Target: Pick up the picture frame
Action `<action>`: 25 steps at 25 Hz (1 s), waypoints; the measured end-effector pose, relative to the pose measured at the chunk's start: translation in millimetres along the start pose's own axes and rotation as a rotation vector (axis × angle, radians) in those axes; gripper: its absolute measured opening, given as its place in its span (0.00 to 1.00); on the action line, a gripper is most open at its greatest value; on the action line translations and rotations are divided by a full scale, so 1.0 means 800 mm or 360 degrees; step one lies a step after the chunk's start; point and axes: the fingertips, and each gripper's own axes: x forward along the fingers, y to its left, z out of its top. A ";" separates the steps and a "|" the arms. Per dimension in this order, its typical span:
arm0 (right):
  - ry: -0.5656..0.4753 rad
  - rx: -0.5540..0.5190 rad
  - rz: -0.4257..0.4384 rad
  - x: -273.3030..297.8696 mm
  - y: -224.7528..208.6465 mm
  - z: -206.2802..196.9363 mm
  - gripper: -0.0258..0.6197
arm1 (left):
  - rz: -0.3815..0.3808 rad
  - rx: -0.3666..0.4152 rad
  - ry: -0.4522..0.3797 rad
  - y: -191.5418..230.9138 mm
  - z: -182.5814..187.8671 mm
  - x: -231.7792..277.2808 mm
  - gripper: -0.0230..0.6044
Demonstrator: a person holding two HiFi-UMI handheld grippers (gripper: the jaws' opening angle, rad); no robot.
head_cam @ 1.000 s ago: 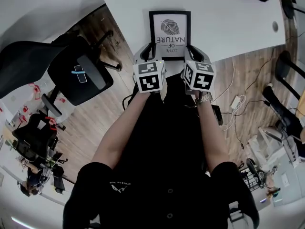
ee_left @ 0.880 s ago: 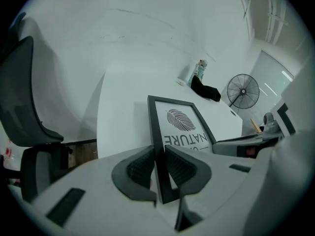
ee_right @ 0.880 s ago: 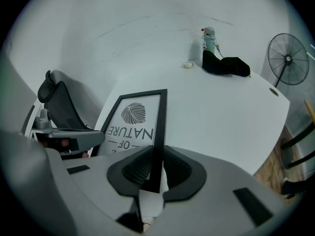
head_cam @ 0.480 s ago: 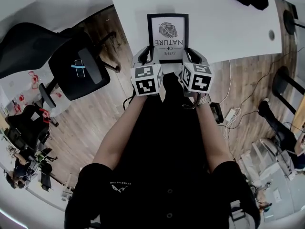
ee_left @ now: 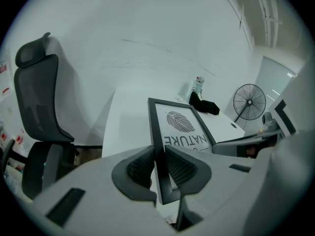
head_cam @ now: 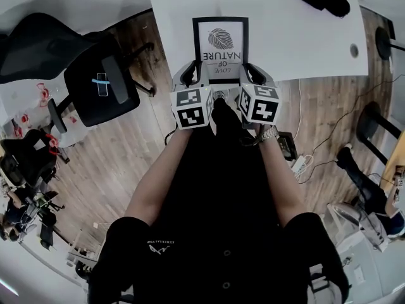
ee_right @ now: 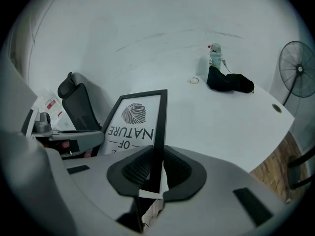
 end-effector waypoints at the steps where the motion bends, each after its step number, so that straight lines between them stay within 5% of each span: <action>1: -0.0008 -0.0009 0.0011 -0.006 -0.001 -0.002 0.14 | 0.0011 0.0002 -0.0012 -0.005 -0.002 -0.006 0.15; 25: -0.0275 -0.0251 0.0117 -0.120 0.029 0.021 0.14 | 0.0150 -0.0037 -0.0379 -0.042 0.019 -0.131 0.15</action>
